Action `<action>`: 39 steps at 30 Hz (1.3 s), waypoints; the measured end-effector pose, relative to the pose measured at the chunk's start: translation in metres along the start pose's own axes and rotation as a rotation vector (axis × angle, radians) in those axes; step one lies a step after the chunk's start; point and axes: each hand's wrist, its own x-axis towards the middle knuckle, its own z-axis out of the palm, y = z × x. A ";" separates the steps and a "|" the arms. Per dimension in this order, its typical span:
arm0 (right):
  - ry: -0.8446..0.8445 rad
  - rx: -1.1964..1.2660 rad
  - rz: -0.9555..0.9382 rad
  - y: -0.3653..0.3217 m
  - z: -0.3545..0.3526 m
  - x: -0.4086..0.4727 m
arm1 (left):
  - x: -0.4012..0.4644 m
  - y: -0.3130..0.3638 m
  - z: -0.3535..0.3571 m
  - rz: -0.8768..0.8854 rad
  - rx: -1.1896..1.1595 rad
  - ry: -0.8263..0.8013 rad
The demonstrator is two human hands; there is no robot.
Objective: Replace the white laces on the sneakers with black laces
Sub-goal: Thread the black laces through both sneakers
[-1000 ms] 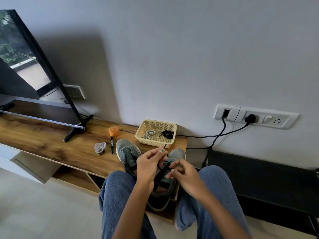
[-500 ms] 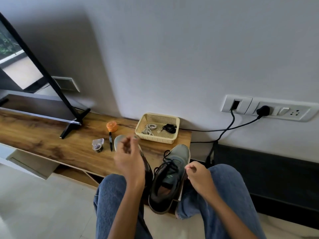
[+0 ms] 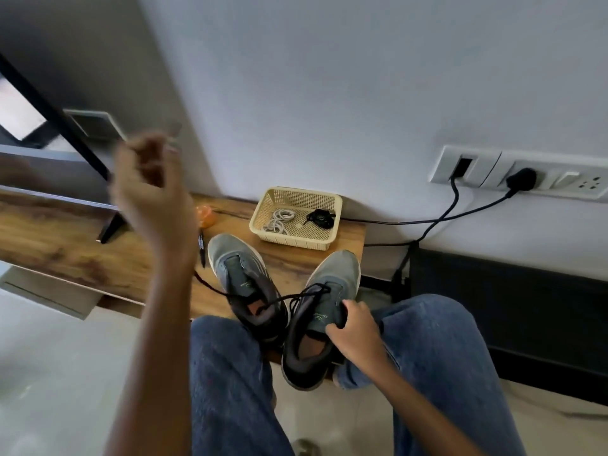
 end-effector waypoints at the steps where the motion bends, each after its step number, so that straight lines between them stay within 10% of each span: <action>1: 0.007 0.001 -0.020 0.001 0.000 0.001 | -0.013 -0.002 0.006 -0.076 0.055 -0.114; 8: 0.010 -0.088 -0.110 0.001 -0.014 0.034 | -0.139 -0.058 0.038 -0.412 0.383 -0.956; 12: -0.013 -0.269 -0.060 -0.017 -0.024 0.058 | -0.161 -0.080 0.046 -0.376 0.512 -1.019; 39: -0.173 0.448 0.118 0.009 -0.030 0.092 | -0.187 -0.111 0.065 -0.315 0.664 -1.087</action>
